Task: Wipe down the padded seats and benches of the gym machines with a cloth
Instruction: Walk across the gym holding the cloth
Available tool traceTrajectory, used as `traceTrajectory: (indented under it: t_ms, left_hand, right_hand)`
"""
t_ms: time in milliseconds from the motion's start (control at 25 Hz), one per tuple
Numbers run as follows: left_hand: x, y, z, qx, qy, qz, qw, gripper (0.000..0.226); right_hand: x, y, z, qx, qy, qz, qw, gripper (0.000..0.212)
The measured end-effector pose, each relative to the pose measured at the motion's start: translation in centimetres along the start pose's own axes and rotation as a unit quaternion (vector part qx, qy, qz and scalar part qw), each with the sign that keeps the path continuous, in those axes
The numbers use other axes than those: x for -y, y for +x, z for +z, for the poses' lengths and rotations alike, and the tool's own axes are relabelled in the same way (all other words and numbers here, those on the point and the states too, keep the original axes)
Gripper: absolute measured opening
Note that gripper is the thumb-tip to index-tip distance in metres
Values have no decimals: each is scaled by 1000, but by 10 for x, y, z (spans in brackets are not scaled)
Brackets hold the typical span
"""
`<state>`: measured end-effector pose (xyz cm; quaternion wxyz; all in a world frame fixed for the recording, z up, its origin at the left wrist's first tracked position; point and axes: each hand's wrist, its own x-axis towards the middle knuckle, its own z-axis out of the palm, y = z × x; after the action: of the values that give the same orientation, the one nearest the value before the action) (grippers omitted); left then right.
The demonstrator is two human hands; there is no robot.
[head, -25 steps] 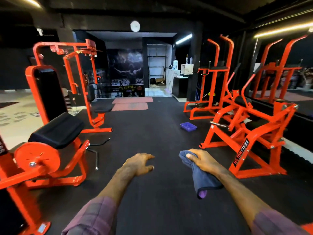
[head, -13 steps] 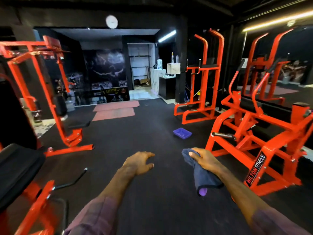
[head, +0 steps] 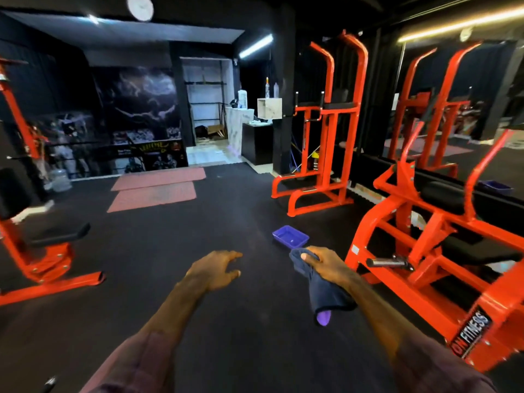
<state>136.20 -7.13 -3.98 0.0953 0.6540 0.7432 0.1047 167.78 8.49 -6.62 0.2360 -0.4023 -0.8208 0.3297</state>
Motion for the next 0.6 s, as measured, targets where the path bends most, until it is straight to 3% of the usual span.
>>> traceTrajectory:
  t_ms: [160,280,320,400,520,600]
  left_hand:
    - [48,140,-7,10,-5,3,1000,68]
    - [86,258,-2,13,-15,21,1000,68]
    - [99,299,-2,13,-17,30,999,65]
    - [125,378,-6,24,-15,45,999,63]
    - [160,489,-20,44,-18,47,998,73]
    - [178,563,-24,47,-17,68,996,81]
  right_hand:
    - [-32,139,4,-4,-7,13,1000,35]
    - [-55,247,9,-19,-10,16,1000,15]
    - [-65,286,12,-24,-18,9,1000,26]
    - [-83,358,17,-29,-17,19,999,25]
    - [-112,453,16,-44,-26,40,998,44]
    - [-128,515,7,-50,-14,63,997,37]
